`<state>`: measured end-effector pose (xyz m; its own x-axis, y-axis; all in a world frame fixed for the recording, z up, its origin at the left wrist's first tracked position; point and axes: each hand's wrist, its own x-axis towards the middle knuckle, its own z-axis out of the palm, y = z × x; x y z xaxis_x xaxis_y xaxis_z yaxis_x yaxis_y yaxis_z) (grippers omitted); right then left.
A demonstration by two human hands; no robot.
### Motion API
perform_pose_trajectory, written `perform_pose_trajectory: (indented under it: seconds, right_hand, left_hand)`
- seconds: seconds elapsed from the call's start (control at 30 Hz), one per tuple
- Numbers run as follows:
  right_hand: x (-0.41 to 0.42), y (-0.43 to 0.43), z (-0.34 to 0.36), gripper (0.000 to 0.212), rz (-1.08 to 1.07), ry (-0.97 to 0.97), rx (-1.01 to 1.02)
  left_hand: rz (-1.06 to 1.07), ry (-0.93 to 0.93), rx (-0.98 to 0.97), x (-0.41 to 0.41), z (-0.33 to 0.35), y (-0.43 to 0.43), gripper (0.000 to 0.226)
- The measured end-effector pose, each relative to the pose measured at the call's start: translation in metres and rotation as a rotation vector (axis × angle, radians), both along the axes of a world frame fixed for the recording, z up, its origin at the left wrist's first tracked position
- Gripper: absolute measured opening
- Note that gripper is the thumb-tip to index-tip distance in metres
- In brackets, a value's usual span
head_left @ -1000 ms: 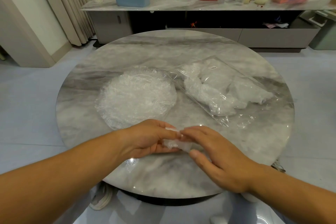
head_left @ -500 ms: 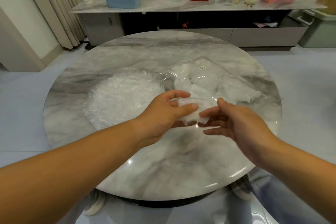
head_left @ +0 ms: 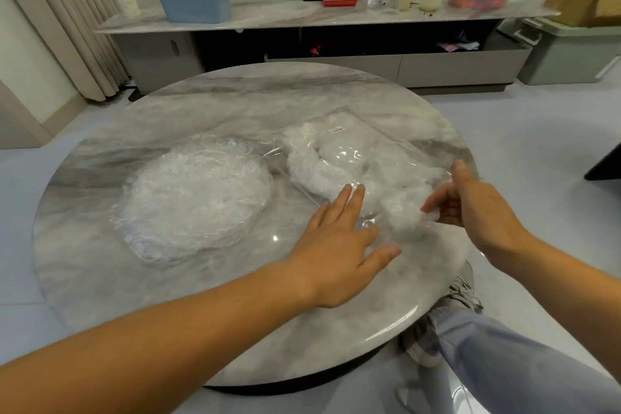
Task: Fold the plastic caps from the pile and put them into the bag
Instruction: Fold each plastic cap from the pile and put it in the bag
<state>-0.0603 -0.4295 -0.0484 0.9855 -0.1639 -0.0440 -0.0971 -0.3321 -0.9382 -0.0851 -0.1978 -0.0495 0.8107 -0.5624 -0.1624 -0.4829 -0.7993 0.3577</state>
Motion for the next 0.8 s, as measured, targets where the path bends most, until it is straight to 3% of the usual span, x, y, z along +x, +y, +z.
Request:
perform_pose_trajectory:
  seconds: [0.13,0.33,0.57,0.8]
  right_hand:
    - [0.0,-0.001,-0.004,0.082,0.11,0.045,-0.168]
    - [0.002,-0.001,-0.007,0.088,0.176,0.131,-0.216]
    - [0.004,0.024,0.002,0.083,0.121,0.31,0.16]
    - [0.024,0.053,0.002,0.091,0.212,0.508,0.266]
  left_hand:
    - [-0.012,-0.12,0.181,-0.003,-0.007,0.0,0.085]
    - [-0.004,-0.214,0.195,-0.009,-0.012,0.009,0.088]
    - [-0.055,-0.105,0.028,-0.01,-0.014,0.025,0.085]
    - [-0.152,-0.055,0.007,-0.01,-0.019,0.042,0.085]
